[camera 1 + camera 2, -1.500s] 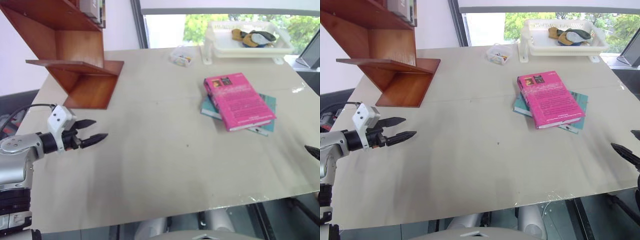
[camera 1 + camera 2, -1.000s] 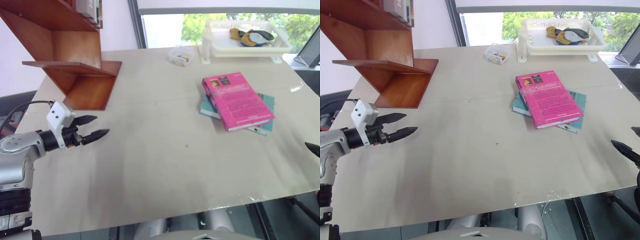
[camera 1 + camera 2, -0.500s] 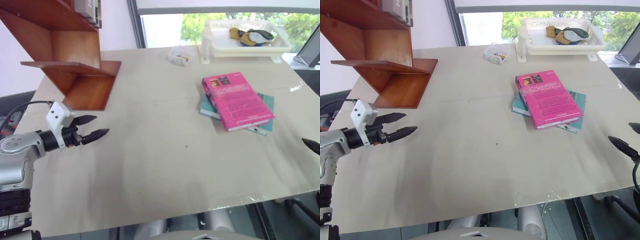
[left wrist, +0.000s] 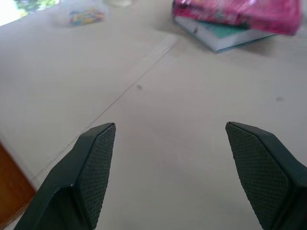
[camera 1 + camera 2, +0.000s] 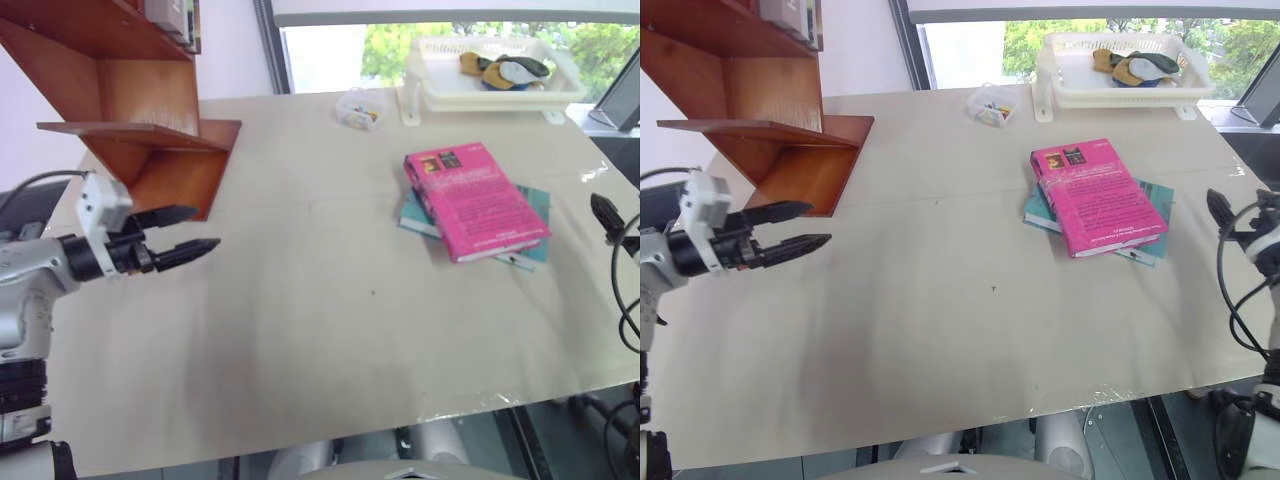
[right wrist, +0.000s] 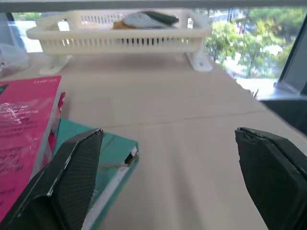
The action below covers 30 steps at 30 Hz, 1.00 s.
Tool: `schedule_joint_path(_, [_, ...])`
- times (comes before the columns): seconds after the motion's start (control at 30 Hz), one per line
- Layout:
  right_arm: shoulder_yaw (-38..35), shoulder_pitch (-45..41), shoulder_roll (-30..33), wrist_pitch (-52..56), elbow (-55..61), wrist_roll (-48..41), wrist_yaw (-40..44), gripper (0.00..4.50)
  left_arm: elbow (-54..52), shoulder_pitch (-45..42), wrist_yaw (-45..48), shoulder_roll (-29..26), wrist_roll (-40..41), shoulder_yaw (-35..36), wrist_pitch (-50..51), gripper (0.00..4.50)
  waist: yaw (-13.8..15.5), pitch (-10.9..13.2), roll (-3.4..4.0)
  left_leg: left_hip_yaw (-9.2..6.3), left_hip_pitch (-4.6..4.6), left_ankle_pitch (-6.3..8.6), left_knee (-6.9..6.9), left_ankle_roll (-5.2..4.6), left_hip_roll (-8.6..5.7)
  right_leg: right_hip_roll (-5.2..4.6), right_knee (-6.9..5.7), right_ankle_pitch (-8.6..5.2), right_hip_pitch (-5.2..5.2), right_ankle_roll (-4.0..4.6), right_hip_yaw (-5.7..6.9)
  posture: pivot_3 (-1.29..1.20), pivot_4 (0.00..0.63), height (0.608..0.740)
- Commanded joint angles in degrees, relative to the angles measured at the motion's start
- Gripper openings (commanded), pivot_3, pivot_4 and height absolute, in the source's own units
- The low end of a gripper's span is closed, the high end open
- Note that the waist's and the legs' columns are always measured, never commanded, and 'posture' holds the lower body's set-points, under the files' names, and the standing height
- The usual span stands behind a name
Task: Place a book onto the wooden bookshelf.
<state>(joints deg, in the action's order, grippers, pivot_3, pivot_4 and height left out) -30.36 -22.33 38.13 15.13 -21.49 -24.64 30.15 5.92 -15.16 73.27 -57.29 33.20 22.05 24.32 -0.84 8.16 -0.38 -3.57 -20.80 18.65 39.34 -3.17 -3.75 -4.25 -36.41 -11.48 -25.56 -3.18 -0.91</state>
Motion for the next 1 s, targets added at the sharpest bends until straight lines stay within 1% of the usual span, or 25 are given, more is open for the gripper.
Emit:
schedule_joint_path(0.03, [-0.85,-5.75,0.38,5.50,-2.84,-0.63,-6.70,4.50,-2.19,-2.23,3.98,-3.52,3.99,2.29,2.50,3.87,-0.07,0.03,0.06,0.01,0.01,0.00,-0.01,0.00,-0.02,0.00,0.01,0.00,0.00,0.00,0.02,0.00,0.150,0.740])
schedule_joint_path(0.1, [-0.64,-9.85,0.43,10.70,-6.23,-1.46,-9.31,4.50,-2.66,-3.39,4.25,-4.56,3.70,1.58,2.37,3.87,-0.12,0.04,0.06,0.04,0.02,0.00,-0.03,0.00,-0.02,0.00,0.03,0.00,0.00,0.00,0.01,0.00,0.150,0.740])
schedule_joint_path(0.17, [-1.34,-12.74,0.21,12.97,-8.65,-3.06,-9.27,4.50,-3.30,-4.08,4.35,-4.90,3.74,1.20,2.55,3.87,-0.19,0.04,0.07,0.05,0.02,0.00,-0.04,0.00,0.00,0.02,0.06,0.00,0.01,0.00,0.01,0.00,0.150,0.740])
schedule_joint_path(0.27, [-0.90,-15.70,0.72,15.32,-13.86,-4.75,-5.18,4.50,-4.19,-4.39,3.92,-4.51,3.54,0.80,2.51,3.87,-0.20,0.04,0.07,0.05,0.02,-0.01,-0.09,0.01,0.02,0.05,0.07,0.00,0.00,0.00,0.00,0.00,0.150,0.740])
schedule_joint_path(0.33, [-1.30,-18.01,0.07,13.24,-17.66,-5.57,-3.32,4.50,-4.60,-4.28,3.69,-4.26,3.41,0.58,2.55,3.87,-0.30,0.05,0.07,0.08,0.01,-0.01,-0.09,0.00,0.02,0.06,0.11,0.00,0.02,0.00,-0.01,0.00,0.150,0.740])
schedule_joint_path(0.4, [-0.64,-20.02,-0.73,10.13,-20.68,-5.93,1.11,4.50,-4.73,-4.15,3.63,-4.13,3.39,0.46,2.56,3.87,-0.47,0.05,0.09,0.09,0.02,-0.01,-0.09,0.00,0.01,0.06,0.11,0.00,0.02,0.00,-0.02,0.00,0.150,0.740])
schedule_joint_path(0.53, [3.80,-21.10,-0.86,14.00,-26.15,-3.97,6.81,4.50,-4.62,-3.69,3.54,-4.06,2.88,0.50,1.88,3.87,-1.08,0.05,0.08,0.05,0.01,-0.01,-0.10,0.00,0.03,0.06,0.11,0.00,0.02,0.00,-0.01,0.00,0.150,0.740])
schedule_joint_path(0.73, [6.26,-22.98,-1.61,11.80,-32.39,-2.55,12.19,4.50,-5.07,-1.97,3.43,-4.26,2.76,1.73,1.60,3.87,-1.58,0.07,0.11,0.05,0.00,-0.01,-0.11,0.00,0.03,0.04,0.12,0.00,0.00,0.00,-0.01,0.00,0.150,0.740])
schedule_joint_path(0.9, [8.88,-23.62,-2.45,11.33,-34.33,-1.66,20.72,4.50,-6.18,-0.06,2.85,-4.14,2.95,2.66,1.77,3.87,-1.77,0.08,0.12,0.07,0.03,-0.01,-0.12,0.01,0.05,0.06,0.11,0.00,0.00,0.00,-0.05,0.00,0.150,0.740])
schedule_joint_path(1.0, [10.52,-23.75,-3.34,9.05,-35.14,0.24,21.24,4.50,-6.43,0.65,2.55,-4.40,2.81,2.95,1.56,3.87,-1.76,0.08,0.13,0.06,0.01,-0.01,-0.12,0.01,0.05,0.06,0.12,0.00,0.00,0.00,-0.05,0.00,0.150,0.740])
